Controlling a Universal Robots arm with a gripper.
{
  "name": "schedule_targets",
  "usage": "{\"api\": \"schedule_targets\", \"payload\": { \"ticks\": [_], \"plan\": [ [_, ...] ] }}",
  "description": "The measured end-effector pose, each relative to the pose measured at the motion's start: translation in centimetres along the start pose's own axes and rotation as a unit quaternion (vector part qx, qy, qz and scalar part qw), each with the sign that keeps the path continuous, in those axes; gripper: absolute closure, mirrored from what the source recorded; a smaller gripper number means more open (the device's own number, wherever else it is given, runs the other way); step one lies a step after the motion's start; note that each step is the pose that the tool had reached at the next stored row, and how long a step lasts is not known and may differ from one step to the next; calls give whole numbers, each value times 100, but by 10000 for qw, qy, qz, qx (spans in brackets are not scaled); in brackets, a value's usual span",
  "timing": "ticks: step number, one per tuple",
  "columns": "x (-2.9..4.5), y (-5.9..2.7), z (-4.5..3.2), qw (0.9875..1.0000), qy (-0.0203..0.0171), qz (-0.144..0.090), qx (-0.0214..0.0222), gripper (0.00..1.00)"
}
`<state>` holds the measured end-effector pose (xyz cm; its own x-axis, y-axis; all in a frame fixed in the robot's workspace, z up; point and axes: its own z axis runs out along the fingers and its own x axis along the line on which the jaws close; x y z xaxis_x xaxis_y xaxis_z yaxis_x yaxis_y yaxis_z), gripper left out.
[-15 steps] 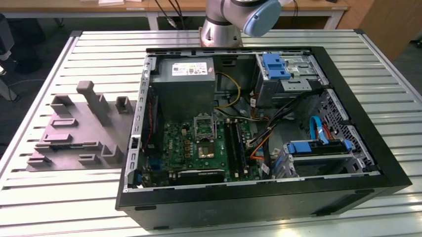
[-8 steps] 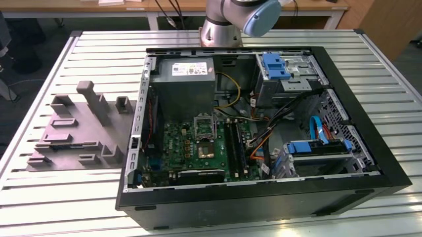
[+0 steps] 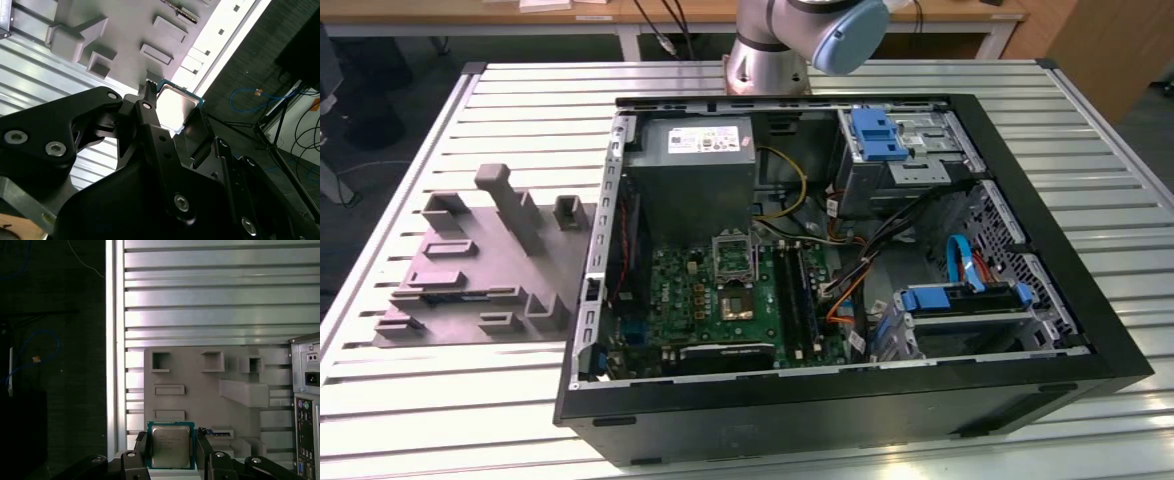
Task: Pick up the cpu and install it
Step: 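Pick up the cpu and move it towards the insertion slot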
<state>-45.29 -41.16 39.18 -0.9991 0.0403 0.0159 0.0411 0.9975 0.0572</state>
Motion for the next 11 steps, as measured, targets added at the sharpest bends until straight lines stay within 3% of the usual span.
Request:
{"api": "schedule_targets", "payload": {
  "ticks": [11],
  "plan": [
    [-32,1,-1,10000,0,-1,0,53]
  ]
}}
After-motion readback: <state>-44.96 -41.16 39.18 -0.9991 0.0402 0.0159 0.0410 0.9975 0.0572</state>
